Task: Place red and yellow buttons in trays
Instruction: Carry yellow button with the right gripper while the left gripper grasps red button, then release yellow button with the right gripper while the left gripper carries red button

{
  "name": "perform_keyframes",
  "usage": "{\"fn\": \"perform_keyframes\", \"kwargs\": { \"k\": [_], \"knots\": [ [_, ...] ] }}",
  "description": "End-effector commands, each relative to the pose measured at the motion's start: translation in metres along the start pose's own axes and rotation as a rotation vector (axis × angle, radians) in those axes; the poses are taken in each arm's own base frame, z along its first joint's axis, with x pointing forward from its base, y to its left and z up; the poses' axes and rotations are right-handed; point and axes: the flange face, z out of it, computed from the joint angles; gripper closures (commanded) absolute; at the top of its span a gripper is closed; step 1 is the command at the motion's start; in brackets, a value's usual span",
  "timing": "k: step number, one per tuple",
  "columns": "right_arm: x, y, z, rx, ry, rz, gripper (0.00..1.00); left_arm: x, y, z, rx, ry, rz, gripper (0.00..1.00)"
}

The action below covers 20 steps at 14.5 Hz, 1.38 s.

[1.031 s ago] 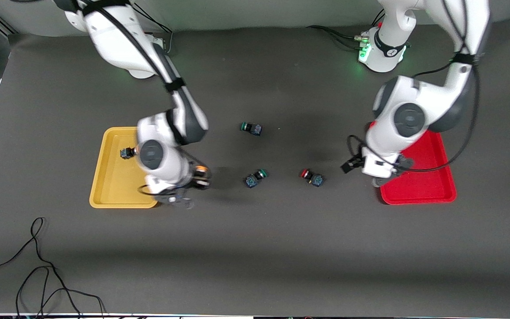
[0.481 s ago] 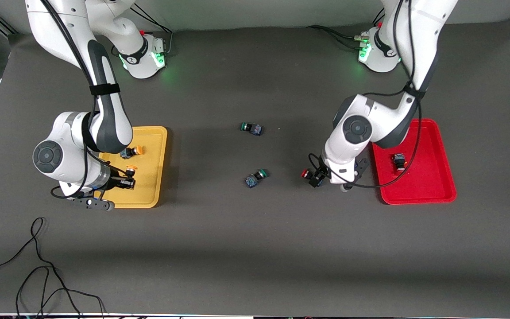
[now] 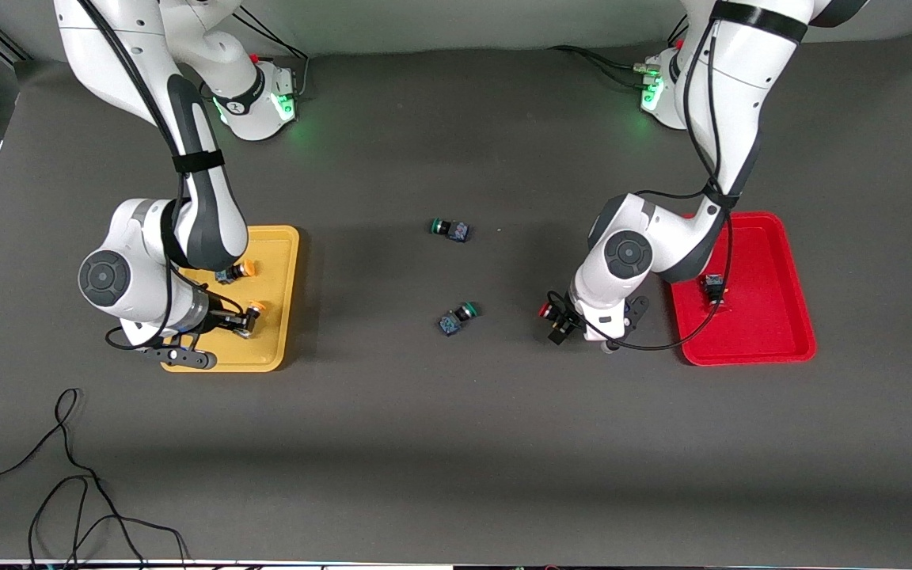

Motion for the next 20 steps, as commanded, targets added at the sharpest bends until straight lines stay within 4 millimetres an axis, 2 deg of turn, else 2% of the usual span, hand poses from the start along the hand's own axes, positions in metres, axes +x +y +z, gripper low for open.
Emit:
{"fn": "perform_keyframes", "kwargs": {
  "k": [1,2,3,4,5,6,8,9,11,12,14,16,18,20],
  "knots": [
    [-0.004,0.000,-0.004,0.010,0.012,-0.013,0.44,-0.001,0.009,-0.001,-0.007,0.015,-0.014,0.77],
    [-0.004,0.000,-0.006,0.014,0.015,-0.013,0.30,0.001,0.011,-0.005,-0.007,0.016,-0.013,0.81],
    [-0.005,-0.001,-0.016,0.029,0.024,-0.014,0.11,0.005,0.016,-0.013,-0.017,0.025,-0.003,0.84],
    [-0.006,0.000,-0.027,0.048,0.030,-0.013,0.00,0.007,0.018,-0.019,-0.007,0.035,0.012,0.86],
    [-0.008,0.003,-0.044,0.076,0.036,-0.011,0.00,0.013,0.024,-0.033,-0.001,0.053,0.034,0.86],
    [-0.008,0.012,-0.060,0.097,0.037,0.000,0.00,0.019,0.031,-0.055,0.018,0.066,0.065,0.86],
    [-0.012,0.024,-0.099,0.151,0.070,0.004,0.00,0.028,0.044,-0.114,0.082,0.052,0.180,0.86],
    [-0.016,0.027,-0.116,0.179,0.079,0.001,0.00,0.031,0.044,-0.142,0.116,0.036,0.267,0.86],
    [-0.019,0.044,-0.152,0.204,0.075,0.000,0.00,0.043,0.030,-0.196,0.130,-0.009,0.456,0.89],
    [-0.021,0.049,-0.170,0.189,0.071,-0.018,0.00,0.058,0.014,-0.213,0.150,-0.042,0.546,0.89],
    [-0.028,0.056,-0.199,0.172,0.064,-0.049,0.00,0.102,-0.024,-0.243,0.187,-0.105,0.689,0.89],
    [-0.042,0.066,-0.227,0.182,0.078,-0.071,0.00,0.158,-0.079,-0.260,0.191,-0.140,0.789,0.89],
    [-0.059,0.073,-0.250,0.178,0.078,-0.103,0.00,0.213,-0.135,-0.264,0.182,-0.140,0.871,0.89],
    [-0.072,0.077,-0.270,0.163,0.098,-0.125,0.00,0.255,-0.175,-0.247,0.180,-0.120,0.927,0.89]
  ]
}}
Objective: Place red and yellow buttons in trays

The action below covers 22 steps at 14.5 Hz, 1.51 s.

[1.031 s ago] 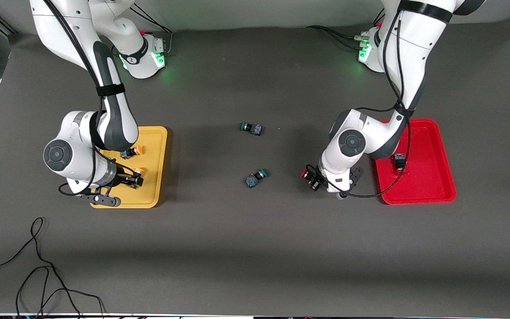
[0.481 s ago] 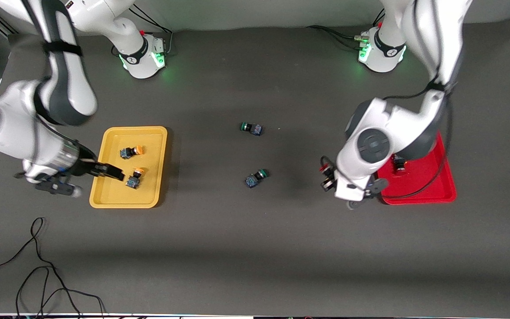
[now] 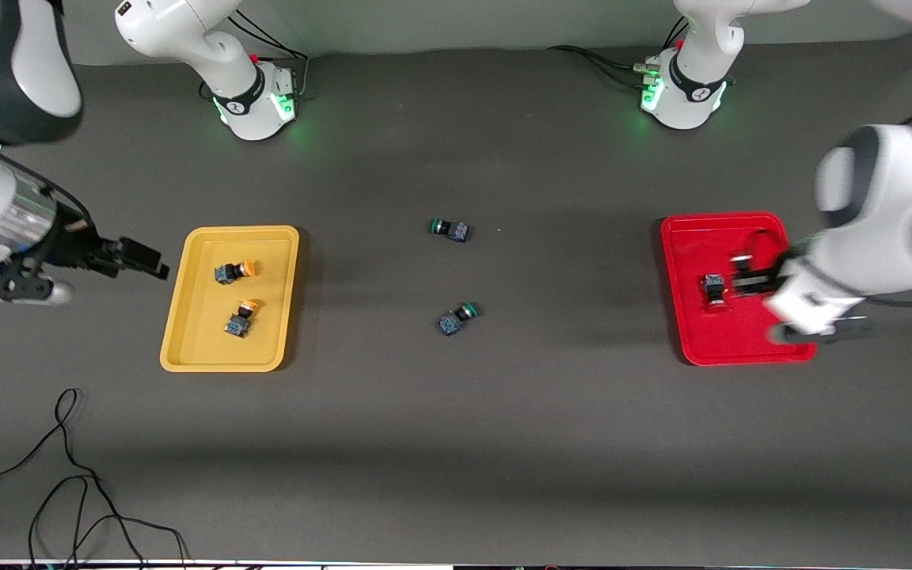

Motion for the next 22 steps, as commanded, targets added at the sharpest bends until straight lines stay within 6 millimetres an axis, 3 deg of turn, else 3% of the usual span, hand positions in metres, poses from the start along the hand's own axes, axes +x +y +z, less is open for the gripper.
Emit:
{"fn": "perform_keyframes", "kwargs": {
  "k": [1,3,5,7,8,9,10,11,13,15,18,22],
  "knots": [
    [-0.023,-0.006,-0.033,-0.025,0.031,-0.038,0.00,-0.015,-0.054,0.044,0.030,0.038,0.107,0.89],
    [-0.032,-0.007,-0.043,-0.034,0.025,-0.017,0.00,-0.024,-0.076,0.102,0.033,0.110,0.127,0.89],
    [-0.041,0.008,-0.056,-0.026,0.033,0.004,0.00,-0.035,-0.093,0.154,0.028,0.176,0.141,0.89],
    [-0.047,0.021,-0.064,-0.037,0.027,0.020,0.00,-0.037,-0.099,0.179,0.021,0.201,0.136,0.89],
    [-0.051,0.017,-0.068,-0.045,0.027,0.016,0.00,-0.038,-0.099,0.187,0.019,0.196,0.136,0.88],
    [-0.054,0.013,-0.071,-0.053,0.027,0.011,0.00,-0.037,-0.098,0.190,0.017,0.196,0.138,0.78],
    [-0.054,0.010,-0.070,-0.056,0.025,0.007,0.00,-0.037,-0.098,0.190,0.017,0.195,0.139,0.46],
    [-0.055,0.010,-0.069,-0.057,0.022,0.007,0.00,-0.035,-0.098,0.188,0.016,0.192,0.136,0.00],
    [-0.054,0.010,-0.058,-0.060,0.005,0.014,0.00,-0.030,-0.100,0.169,0.022,0.200,0.136,0.00],
    [-0.057,0.007,-0.062,-0.059,0.008,0.010,0.00,-0.020,-0.104,0.133,0.025,0.163,0.135,0.00],
    [-0.064,0.009,-0.072,-0.070,0.006,0.007,0.00,-0.010,-0.105,0.054,0.024,0.077,0.133,0.00],
    [-0.043,0.011,-0.062,-0.129,-0.009,-0.076,0.00,-0.016,-0.087,-0.043,0.015,0.012,0.150,0.00]
  ]
}}
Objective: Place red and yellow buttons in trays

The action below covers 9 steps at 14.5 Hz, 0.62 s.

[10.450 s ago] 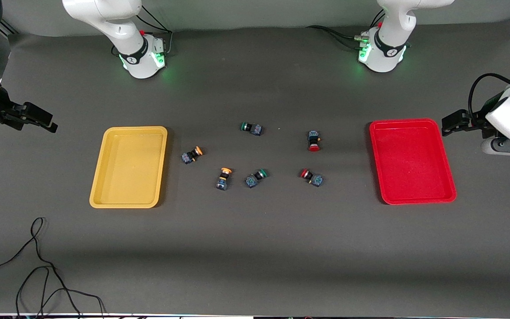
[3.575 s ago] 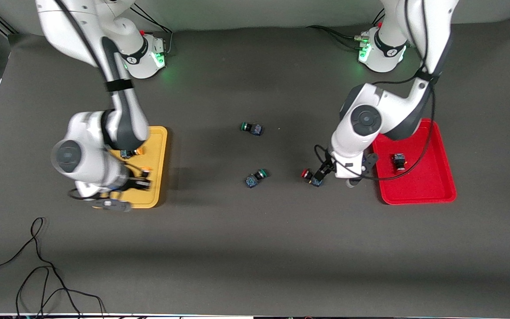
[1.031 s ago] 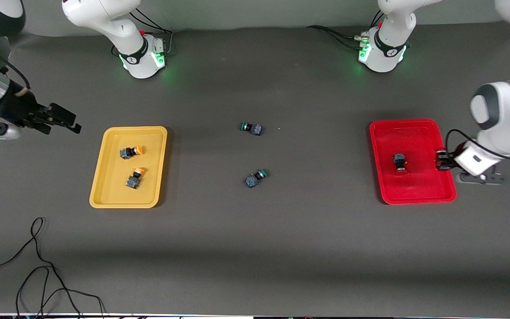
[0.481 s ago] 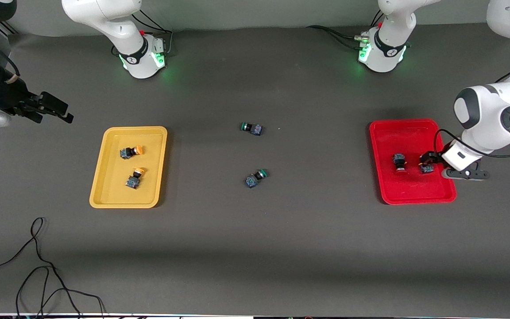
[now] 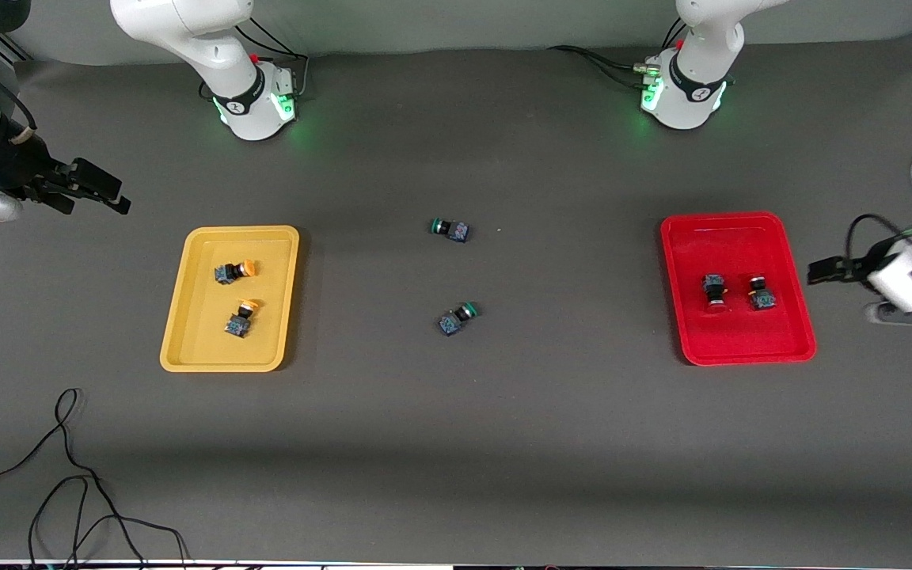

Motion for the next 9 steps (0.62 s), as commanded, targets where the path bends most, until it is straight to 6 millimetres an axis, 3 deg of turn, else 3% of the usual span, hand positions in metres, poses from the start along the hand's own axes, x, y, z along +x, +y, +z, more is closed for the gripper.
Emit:
{"fn": "perform_keyframes", "kwargs": {
  "k": [1,3,4,9],
  "knots": [
    [0.015,0.003,0.002,-0.048,-0.015,-0.049,0.00,-0.002,0.017,-0.055,-0.007,-0.021,0.032,0.00],
    [0.015,0.004,0.002,-0.050,-0.017,-0.045,0.00,-0.008,0.034,-0.079,0.001,-0.010,0.039,0.00],
    [0.017,0.004,0.001,-0.055,-0.012,-0.045,0.00,-0.012,0.054,-0.091,-0.001,0.008,0.047,0.00],
    [0.020,0.004,0.005,-0.047,-0.015,-0.035,0.00,-0.023,0.112,-0.122,0.007,0.010,-0.010,0.00]
  ]
}}
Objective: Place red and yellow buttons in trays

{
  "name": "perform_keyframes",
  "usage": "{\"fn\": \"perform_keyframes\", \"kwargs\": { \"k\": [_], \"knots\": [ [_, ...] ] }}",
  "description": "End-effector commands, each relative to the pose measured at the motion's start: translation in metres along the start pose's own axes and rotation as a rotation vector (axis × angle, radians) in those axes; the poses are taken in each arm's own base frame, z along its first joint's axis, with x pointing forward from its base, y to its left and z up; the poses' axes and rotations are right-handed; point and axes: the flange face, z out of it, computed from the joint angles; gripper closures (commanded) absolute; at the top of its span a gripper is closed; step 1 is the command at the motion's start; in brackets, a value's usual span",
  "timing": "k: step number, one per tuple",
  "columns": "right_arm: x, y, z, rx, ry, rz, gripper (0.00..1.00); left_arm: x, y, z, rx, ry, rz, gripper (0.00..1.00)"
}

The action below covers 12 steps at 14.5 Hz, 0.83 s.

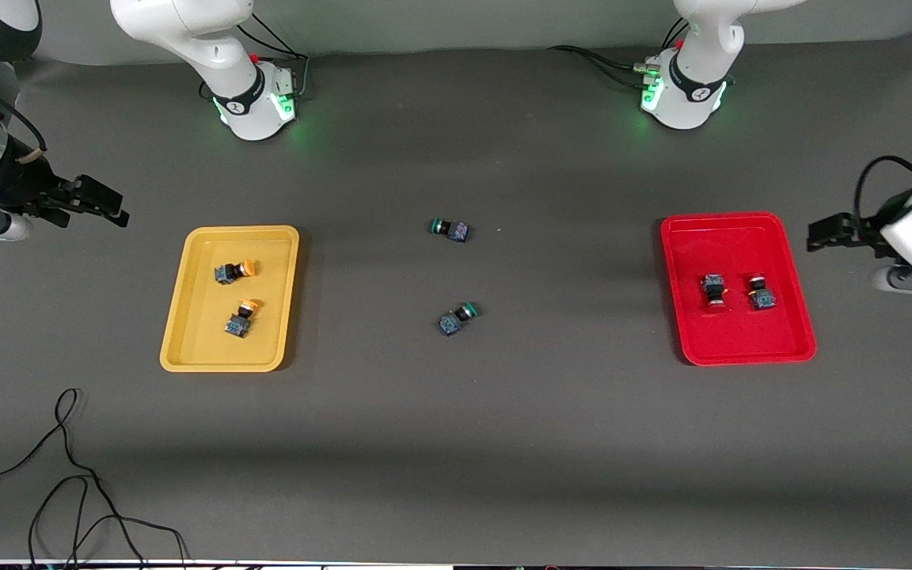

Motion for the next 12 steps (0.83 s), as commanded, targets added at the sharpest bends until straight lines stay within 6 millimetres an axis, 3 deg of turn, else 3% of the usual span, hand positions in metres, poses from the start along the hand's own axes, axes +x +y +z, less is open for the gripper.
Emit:
{"fn": "perform_keyframes", "kwargs": {
  "k": [1,4,12],
  "knots": [
    [0.004,0.002,-0.006,-0.017,0.004,-0.015,0.00,-0.006,0.018,-0.018,-0.001,0.007,-0.049,0.00],
    [0.005,0.002,-0.008,-0.018,0.006,-0.013,0.00,-0.012,0.031,-0.030,-0.029,0.014,-0.046,0.00],
    [0.010,0.001,-0.009,-0.021,0.004,-0.014,0.00,-0.015,0.032,-0.035,-0.033,0.024,-0.043,0.00]
  ]
}}
